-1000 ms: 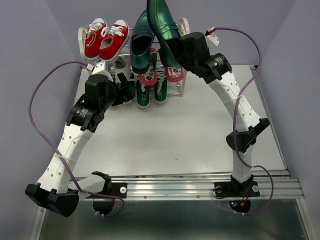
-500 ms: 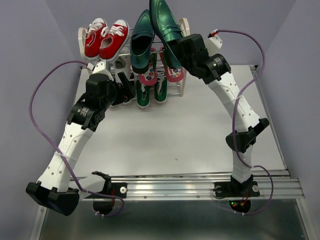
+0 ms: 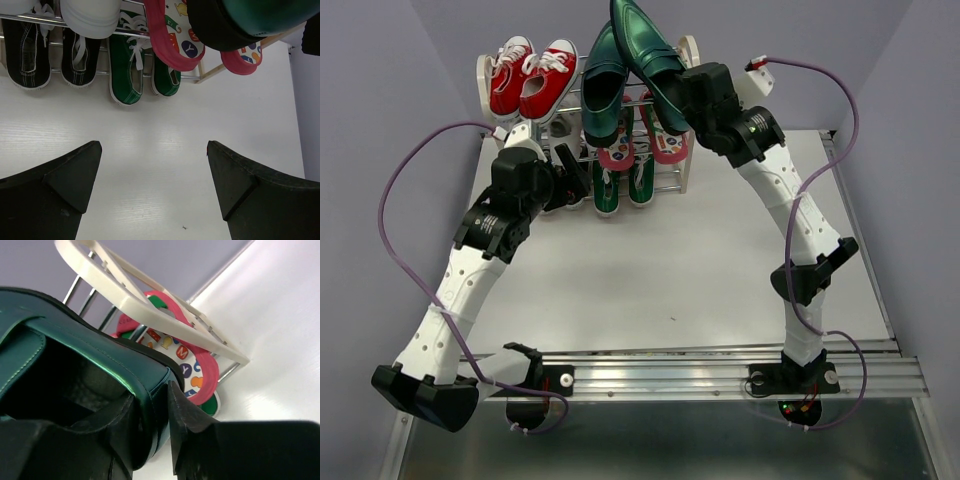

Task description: Place and organize the shoes onto the shoe shelf

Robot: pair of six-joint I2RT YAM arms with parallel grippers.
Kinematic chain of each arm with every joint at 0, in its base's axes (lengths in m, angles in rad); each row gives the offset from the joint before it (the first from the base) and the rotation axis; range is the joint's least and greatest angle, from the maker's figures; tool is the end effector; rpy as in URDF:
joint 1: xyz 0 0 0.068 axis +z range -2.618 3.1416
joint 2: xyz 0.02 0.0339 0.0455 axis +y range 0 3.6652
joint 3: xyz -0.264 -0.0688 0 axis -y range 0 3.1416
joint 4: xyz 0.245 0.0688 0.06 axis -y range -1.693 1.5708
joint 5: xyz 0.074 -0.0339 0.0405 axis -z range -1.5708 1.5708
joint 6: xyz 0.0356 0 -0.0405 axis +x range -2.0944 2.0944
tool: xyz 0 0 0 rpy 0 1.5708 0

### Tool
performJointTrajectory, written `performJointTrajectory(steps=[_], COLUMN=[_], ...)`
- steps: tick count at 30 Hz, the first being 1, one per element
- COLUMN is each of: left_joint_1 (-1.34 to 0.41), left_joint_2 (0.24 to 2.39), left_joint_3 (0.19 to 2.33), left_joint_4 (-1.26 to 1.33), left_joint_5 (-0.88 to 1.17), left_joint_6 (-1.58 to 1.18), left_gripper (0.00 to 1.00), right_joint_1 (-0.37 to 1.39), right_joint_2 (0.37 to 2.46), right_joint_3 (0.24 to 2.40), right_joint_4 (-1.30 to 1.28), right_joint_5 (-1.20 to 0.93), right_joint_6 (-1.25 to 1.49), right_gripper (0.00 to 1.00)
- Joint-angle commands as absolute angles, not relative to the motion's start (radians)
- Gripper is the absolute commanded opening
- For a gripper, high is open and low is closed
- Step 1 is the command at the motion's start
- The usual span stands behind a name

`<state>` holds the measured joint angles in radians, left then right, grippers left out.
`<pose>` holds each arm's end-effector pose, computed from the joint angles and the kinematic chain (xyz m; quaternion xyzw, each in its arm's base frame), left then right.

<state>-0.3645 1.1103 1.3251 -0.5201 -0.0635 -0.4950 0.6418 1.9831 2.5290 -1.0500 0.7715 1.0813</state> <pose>0.2192 -0.0812 0.4279 -0.0713 0.8031 -0.2230 0.5480 0.3282 0.2143 0.4858 0.3606 0.7369 0.1465 0.5526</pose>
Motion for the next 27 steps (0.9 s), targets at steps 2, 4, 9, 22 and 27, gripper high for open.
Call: performJointTrajectory(steps=[2,4,9,22,27], left_joint_1=[-0.367,-0.365,-0.365,-0.367,-0.367], left_joint_2=[1.065,1.058,1.043,0.973,0.936], left_joint_3=[1.376,1.370,1.365,1.359,1.376], left_joint_4=[-0.509,-0.512,-0.525,-0.600,-0.646], left_joint_5=[-0.101,-0.116,-0.126,-0.175,-0.210], left_joint_6=[-0.500,-0.506,-0.511,-0.537,-0.549], left_gripper=[0.99,0.99,0.99,0.99,0.99], right_joint_1=[0.649,0.649,0.660,0.825,0.825], right_joint_2=[1.925,1.918,1.922,1.919,1.796], right_joint_3=[2.573,2.569,2.565,2.510,2.382], right_joint_4=[-0.882,-0.879,-0.833,-0.629,-0.626], right_joint_5=[0.908,0.916,0.907,1.106,1.218], right_joint_6=[1.201,1.212,1.218,1.233,1.288], right_gripper=[0.32,0.32,0.34,0.28,0.20])
